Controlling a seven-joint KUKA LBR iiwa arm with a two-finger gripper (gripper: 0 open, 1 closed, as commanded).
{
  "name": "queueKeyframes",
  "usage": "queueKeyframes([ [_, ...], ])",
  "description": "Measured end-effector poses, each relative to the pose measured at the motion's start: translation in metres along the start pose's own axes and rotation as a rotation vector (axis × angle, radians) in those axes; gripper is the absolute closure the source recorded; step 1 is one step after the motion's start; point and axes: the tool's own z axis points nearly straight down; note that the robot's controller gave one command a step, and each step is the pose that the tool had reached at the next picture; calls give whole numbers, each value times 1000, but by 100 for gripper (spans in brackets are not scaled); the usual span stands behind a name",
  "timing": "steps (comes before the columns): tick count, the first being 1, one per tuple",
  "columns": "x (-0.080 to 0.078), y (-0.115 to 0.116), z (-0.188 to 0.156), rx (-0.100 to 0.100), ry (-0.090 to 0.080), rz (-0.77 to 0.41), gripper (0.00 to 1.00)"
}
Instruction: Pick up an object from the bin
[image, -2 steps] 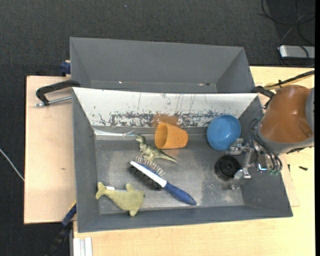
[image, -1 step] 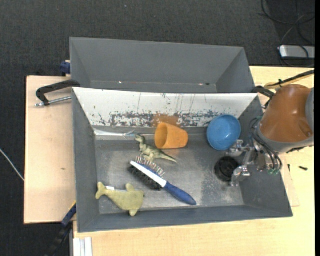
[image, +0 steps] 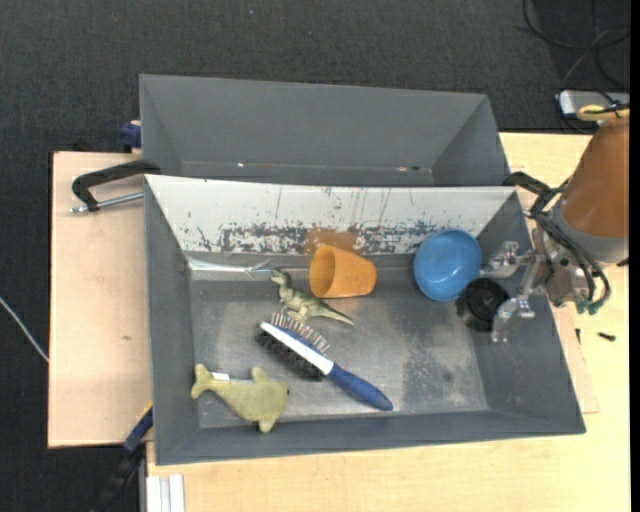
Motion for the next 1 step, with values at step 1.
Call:
queueKeyframes([
  [1, -2, 0, -19, -2, 5, 1, 100],
])
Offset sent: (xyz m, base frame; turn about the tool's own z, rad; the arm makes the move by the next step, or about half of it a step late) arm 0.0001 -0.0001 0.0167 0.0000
